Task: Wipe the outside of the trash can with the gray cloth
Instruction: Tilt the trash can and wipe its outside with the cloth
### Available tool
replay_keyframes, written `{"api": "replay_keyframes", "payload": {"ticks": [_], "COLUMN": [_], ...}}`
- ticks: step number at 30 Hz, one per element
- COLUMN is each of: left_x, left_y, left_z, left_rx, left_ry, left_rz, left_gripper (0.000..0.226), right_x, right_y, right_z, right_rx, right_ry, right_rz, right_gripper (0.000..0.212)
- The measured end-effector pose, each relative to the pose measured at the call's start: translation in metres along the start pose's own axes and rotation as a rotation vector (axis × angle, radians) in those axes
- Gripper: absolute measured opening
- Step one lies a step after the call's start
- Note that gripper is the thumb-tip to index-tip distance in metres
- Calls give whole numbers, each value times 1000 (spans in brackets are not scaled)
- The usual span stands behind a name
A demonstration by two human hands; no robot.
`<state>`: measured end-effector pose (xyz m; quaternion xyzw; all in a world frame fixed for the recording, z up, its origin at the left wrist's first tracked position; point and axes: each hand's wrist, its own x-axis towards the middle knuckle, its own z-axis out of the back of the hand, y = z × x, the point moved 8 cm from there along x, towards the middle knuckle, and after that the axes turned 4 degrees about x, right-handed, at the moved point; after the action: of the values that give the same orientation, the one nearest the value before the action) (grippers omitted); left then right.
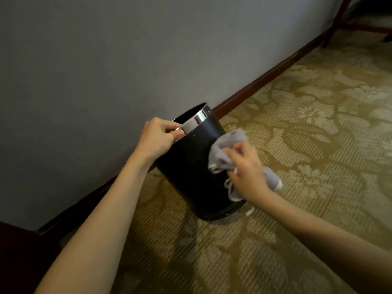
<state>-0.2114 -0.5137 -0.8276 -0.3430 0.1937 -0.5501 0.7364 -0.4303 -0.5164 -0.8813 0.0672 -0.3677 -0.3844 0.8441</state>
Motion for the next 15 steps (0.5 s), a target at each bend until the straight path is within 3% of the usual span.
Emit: {"api": "replay_keyframes", "payload": {"ticks": [2,4,5,6,8,11,13,15], "left_x": [2,2,2,1,-1,0,0,0], "left_y": [5,8,10,11,13,20,22,22], "left_z": [3,3,4,4,5,8,11,12], "left_rx": [-37,-60,-67,-74,-80,-98,-109,-116], "left_ry": [-4,17,27,33,39,30,24,23], "left_rz": [-6,-10,-13,-15,-17,-6,5,16], "left_gripper": [16,17,17,18,19,19,20,19], "right_x": [-9,-16,-22,-36,-35,-16,5,14], "right_y": [61,81,88,96,69,33,-16,-80], "right_z": [-8,-4,-10,-30,-31,-9,1,-1], "right_rx": [314,692,505,275,-44,46,77,117], "right_ry": [172,239,279,478,433,283,143,92], "right_rz": [336,370,426,547,416,325,60,-381], "right_gripper": [41,51,51,42,30,35,29,17]}}
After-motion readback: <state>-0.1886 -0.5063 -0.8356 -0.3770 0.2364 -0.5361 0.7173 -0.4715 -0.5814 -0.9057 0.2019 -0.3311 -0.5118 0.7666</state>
